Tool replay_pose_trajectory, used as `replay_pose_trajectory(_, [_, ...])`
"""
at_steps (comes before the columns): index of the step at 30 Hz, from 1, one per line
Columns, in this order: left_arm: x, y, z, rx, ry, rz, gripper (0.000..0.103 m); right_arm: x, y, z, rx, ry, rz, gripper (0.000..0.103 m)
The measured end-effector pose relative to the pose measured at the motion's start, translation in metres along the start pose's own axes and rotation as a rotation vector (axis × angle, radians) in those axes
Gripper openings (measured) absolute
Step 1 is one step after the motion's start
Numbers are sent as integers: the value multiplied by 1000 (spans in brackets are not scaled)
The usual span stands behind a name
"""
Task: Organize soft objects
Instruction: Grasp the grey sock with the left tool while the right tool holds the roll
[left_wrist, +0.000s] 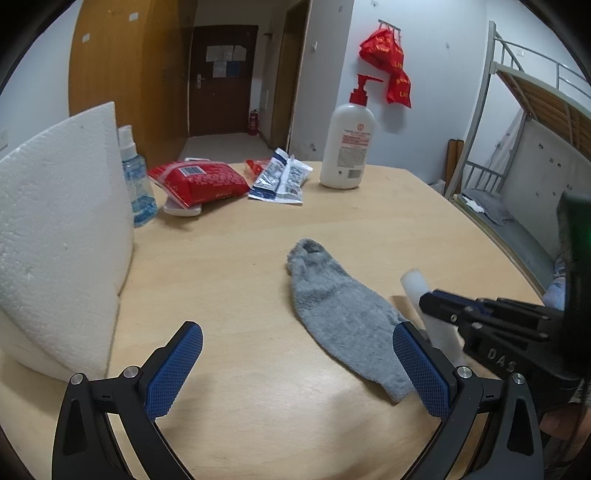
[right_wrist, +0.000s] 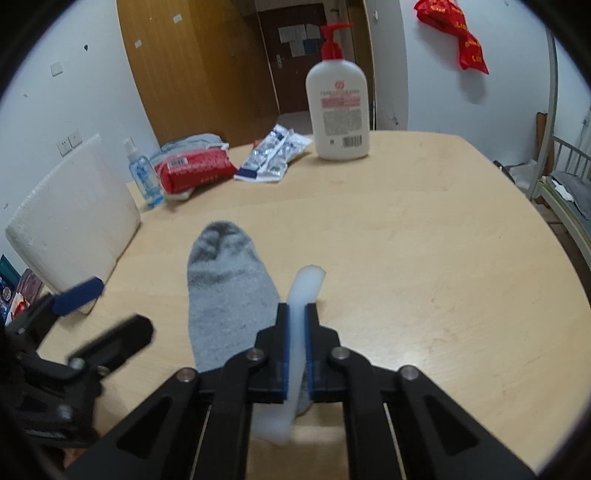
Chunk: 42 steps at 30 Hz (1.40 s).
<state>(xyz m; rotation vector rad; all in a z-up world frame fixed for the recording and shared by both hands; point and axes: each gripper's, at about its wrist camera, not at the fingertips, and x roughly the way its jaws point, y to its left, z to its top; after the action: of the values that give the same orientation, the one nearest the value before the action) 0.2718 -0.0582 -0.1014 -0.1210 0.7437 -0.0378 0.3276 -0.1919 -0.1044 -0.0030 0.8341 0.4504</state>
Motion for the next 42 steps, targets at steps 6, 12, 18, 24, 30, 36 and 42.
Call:
replay_pose_trajectory(6, [9,-8,2,-4,20,-7,103,-14,-10,2,14,-30,1,9])
replay_pose_trajectory(12, [21,-18,2,0,63,-23,103,-18,-19,0,30,-40,11,9])
replay_pose_trajectory(18, [33,-26,2,-1,102,-28,100,-21,-28,-2,50,-50,19,9])
replay_pose_trajectory(24, [45,-33,1,11,151,-32,87,-23,-35,-3,64,-53,32,9])
replay_pose_trajectory(30, [56,-44,-2,48,191,5,79,-27,-41,-6,81,-56,32,10])
replay_pose_trajectory(36, [57,-51,-2,83,191,29,59,-30,-45,-7,90,-59,31,10])
replay_pose_trajectory(42, [58,-56,0,105,177,32,11,-33,-46,-8,94,-61,29,10])
